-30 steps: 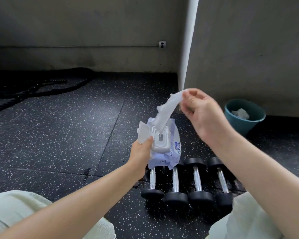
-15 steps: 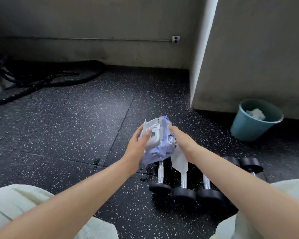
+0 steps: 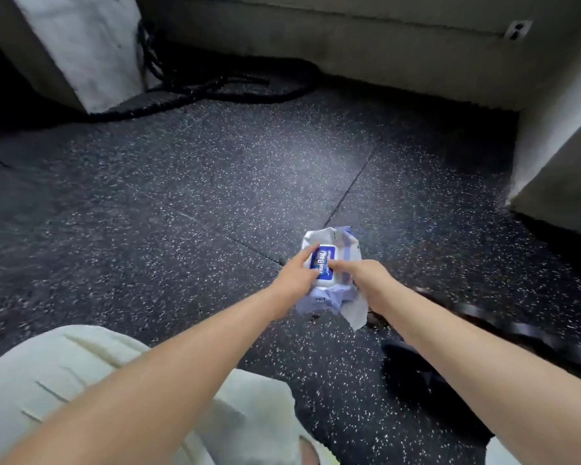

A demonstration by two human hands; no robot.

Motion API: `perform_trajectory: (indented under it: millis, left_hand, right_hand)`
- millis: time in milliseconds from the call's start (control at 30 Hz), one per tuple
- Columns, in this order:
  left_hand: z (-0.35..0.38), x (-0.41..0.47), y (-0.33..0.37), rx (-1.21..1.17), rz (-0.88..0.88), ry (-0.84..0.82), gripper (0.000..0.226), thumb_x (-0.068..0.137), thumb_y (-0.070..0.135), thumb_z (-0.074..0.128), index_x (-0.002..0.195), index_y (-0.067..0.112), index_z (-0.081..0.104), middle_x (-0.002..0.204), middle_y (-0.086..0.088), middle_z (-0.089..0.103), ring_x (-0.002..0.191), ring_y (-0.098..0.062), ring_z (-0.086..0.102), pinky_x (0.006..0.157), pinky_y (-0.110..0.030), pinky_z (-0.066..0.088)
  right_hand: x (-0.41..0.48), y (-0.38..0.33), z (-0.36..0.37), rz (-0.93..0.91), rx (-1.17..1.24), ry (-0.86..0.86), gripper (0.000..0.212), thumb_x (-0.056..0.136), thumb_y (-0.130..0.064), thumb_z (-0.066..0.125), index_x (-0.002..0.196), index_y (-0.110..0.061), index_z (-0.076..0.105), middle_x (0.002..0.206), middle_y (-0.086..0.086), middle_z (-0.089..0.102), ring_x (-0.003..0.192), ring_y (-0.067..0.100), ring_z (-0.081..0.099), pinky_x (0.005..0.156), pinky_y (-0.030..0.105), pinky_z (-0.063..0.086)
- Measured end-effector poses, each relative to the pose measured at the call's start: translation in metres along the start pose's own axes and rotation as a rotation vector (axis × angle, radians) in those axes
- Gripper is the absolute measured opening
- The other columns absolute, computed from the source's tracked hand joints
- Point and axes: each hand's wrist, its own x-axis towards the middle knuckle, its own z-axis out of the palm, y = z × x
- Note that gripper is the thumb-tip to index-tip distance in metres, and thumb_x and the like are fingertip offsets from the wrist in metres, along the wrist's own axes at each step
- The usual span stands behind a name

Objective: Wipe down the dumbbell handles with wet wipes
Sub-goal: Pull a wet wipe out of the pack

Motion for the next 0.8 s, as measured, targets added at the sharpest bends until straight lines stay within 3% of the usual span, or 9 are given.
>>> perform_trajectory:
  millis: [100, 167, 200, 300, 400, 567, 633, 733, 800]
  left_hand:
    - [-0.047, 0.006, -0.044, 0.127, -0.156, 0.148, 0.066, 0.094, 0.003, 0.046, 0.152, 0.036, 0.047, 0.133, -0.017, 0.061, 0.085, -0.027, 0.065, 0.068, -0.029, 0.052]
    - [-0.074, 0.011, -0.062, 0.215, -0.258, 0.289, 0.054, 0.095, 0.010, 0.045, 0.146, 0.027, 0.055, 0.143, -0.017, 0.054, 0.123, -0.034, 0.058, 0.096, -0.034, 0.051]
    - [-0.085, 0.014, -0.066, 0.202, -0.296, 0.372, 0.048, 0.097, 0.012, 0.046, 0.142, 0.023, 0.059, 0.145, -0.017, 0.052, 0.130, -0.035, 0.053, 0.104, -0.035, 0.047]
    - [-0.100, 0.021, -0.055, 0.107, -0.327, 0.543, 0.039, 0.097, 0.016, 0.048, 0.131, 0.019, 0.066, 0.144, -0.016, 0.046, 0.127, -0.036, 0.054, 0.106, -0.037, 0.044]
    - [-0.095, 0.023, -0.041, 0.082, -0.284, 0.534, 0.037, 0.096, 0.013, 0.047, 0.124, 0.023, 0.068, 0.140, -0.011, 0.049, 0.125, -0.035, 0.054, 0.108, -0.041, 0.044]
    - [-0.071, 0.029, -0.029, 0.132, -0.217, 0.323, 0.032, 0.091, 0.022, 0.054, 0.119, 0.023, 0.071, 0.125, -0.006, 0.067, 0.110, -0.028, 0.063, 0.091, -0.032, 0.053]
    - [-0.049, 0.024, -0.014, 0.013, -0.119, 0.098, 0.025, 0.097, 0.032, 0.063, 0.120, 0.021, 0.069, 0.113, 0.000, 0.068, 0.094, -0.013, 0.065, 0.075, -0.024, 0.052]
    - [-0.003, 0.012, 0.025, -0.093, -0.081, -0.246, 0.037, 0.096, 0.059, 0.061, 0.116, 0.029, 0.069, 0.112, 0.005, 0.073, 0.102, -0.012, 0.068, 0.086, -0.030, 0.053]
    - [0.028, 0.010, 0.048, -0.155, -0.071, -0.420, 0.034, 0.097, 0.052, 0.065, 0.122, 0.029, 0.067, 0.117, -0.003, 0.075, 0.105, -0.018, 0.072, 0.092, -0.035, 0.059]
  right_hand:
    - [0.020, 0.026, 0.075, 0.072, -0.038, -0.029, 0.032, 0.070, -0.020, 0.090, 0.093, -0.002, 0.077, 0.090, 0.012, 0.078, 0.091, 0.033, 0.075, 0.090, 0.051, 0.059]
    - [0.028, 0.041, 0.120, 0.087, -0.081, -0.058, 0.025, 0.071, -0.017, 0.091, 0.085, -0.004, 0.076, 0.084, 0.011, 0.076, 0.078, 0.028, 0.073, 0.079, 0.044, 0.060]
    - [0.028, 0.046, 0.141, 0.082, -0.104, -0.097, 0.020, 0.071, -0.017, 0.090, 0.079, -0.006, 0.075, 0.077, 0.010, 0.074, 0.071, 0.025, 0.069, 0.071, 0.039, 0.056]
    - [0.030, 0.057, 0.187, 0.064, -0.215, -0.212, 0.031, 0.074, -0.010, 0.081, 0.048, -0.012, 0.065, 0.055, 0.003, 0.062, 0.060, 0.020, 0.055, 0.062, 0.032, 0.042]
    - [0.036, 0.061, 0.201, 0.035, -0.310, -0.202, 0.037, 0.084, -0.010, 0.072, 0.052, -0.014, 0.056, 0.057, 0.001, 0.054, 0.059, 0.017, 0.045, 0.061, 0.033, 0.035]
    - [0.031, 0.027, 0.133, 0.057, -0.082, -0.152, 0.011, 0.086, -0.012, 0.067, 0.078, -0.007, 0.073, 0.075, 0.009, 0.071, 0.080, 0.025, 0.060, 0.073, 0.034, 0.040]
    - [0.017, 0.003, 0.083, 0.008, 0.038, -0.163, 0.022, 0.091, -0.003, 0.056, 0.103, -0.005, 0.075, 0.094, 0.014, 0.075, 0.087, 0.031, 0.067, 0.075, 0.034, 0.046]
    - [-0.020, -0.032, -0.008, -0.098, 0.166, -0.134, 0.031, 0.095, 0.003, 0.055, 0.121, -0.009, 0.068, 0.113, 0.016, 0.074, 0.103, 0.032, 0.072, 0.077, 0.038, 0.057]
    - [-0.046, -0.047, -0.063, -0.181, 0.202, -0.121, 0.032, 0.095, 0.000, 0.061, 0.126, -0.011, 0.064, 0.116, 0.010, 0.075, 0.106, 0.029, 0.072, 0.085, 0.042, 0.059]
